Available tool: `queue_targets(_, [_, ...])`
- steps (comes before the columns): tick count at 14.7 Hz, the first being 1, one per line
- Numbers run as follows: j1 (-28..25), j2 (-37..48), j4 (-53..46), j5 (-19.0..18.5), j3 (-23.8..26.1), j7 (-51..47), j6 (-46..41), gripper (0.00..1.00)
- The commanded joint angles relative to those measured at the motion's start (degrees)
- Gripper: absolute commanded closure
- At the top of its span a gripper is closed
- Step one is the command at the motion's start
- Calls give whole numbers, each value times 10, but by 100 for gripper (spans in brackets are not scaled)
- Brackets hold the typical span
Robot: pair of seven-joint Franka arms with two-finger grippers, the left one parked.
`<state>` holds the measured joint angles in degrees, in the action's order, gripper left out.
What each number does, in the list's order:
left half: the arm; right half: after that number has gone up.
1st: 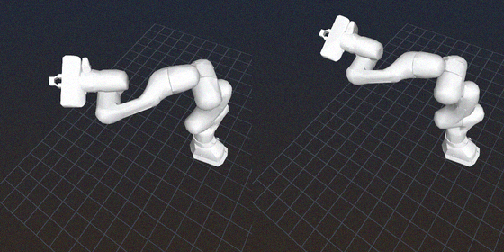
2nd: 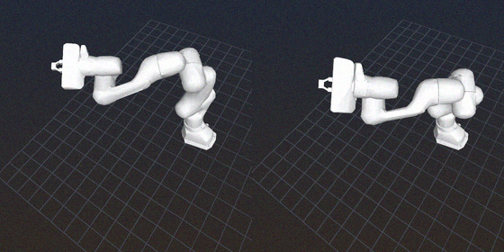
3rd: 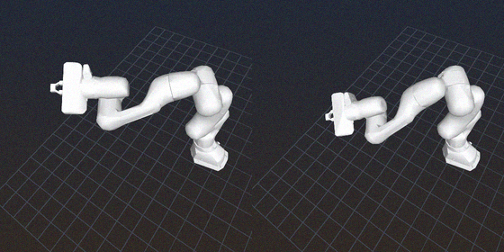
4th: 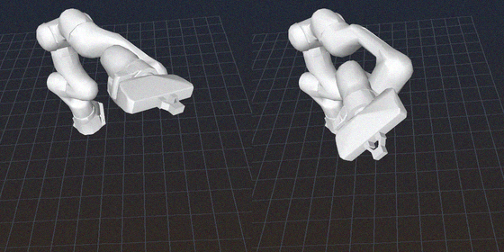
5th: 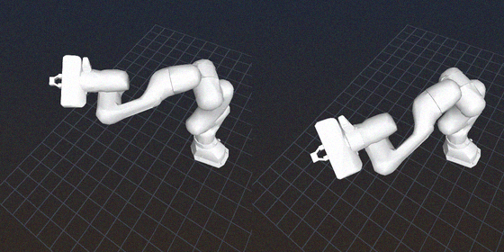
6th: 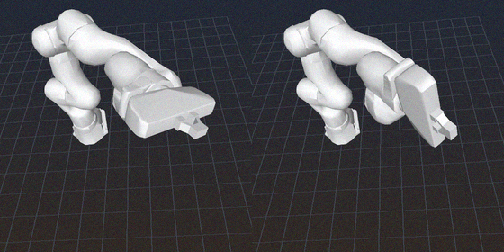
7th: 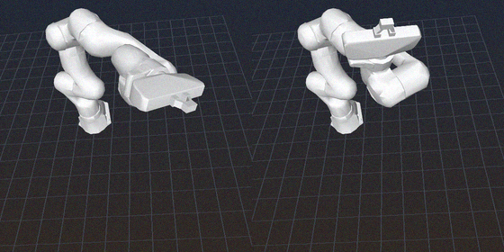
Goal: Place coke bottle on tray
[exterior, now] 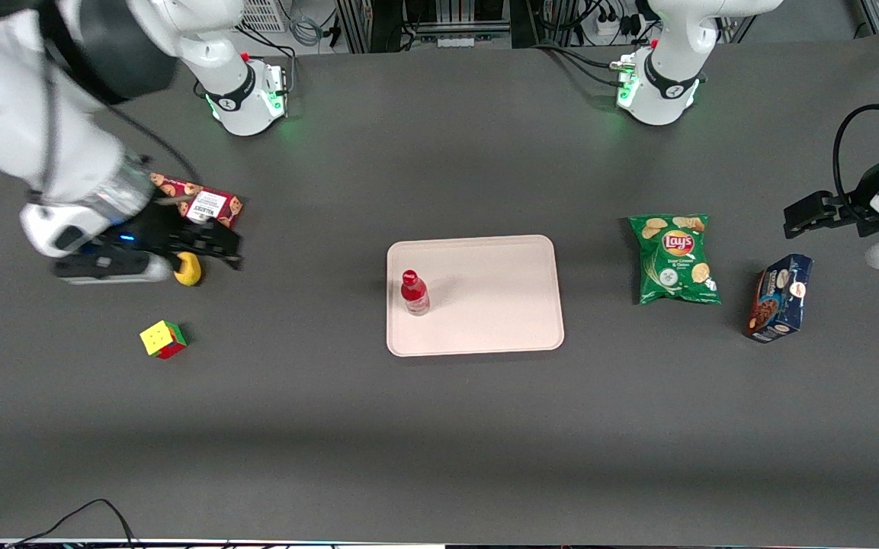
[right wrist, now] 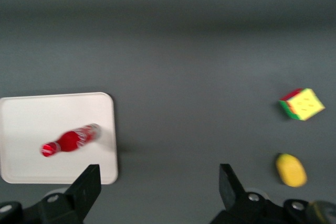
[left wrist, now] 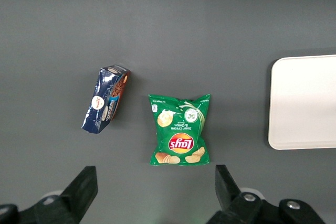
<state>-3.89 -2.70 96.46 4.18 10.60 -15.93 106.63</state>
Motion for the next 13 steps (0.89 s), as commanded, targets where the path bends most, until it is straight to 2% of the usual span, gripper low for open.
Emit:
queue_targets(1, [-4, 81, 59, 20, -81, 91, -53, 0])
queue_targets(4, [-3, 93, 59, 14, -133, 166, -65, 0])
queue_targets(6, [-2, 92, 56, -33, -140, 194, -65, 0])
queue_targets(7, [-2, 92, 56, -43, -140, 193, -66, 0])
queue_targets(13, [-9, 73, 39, -43, -137, 163, -66, 0])
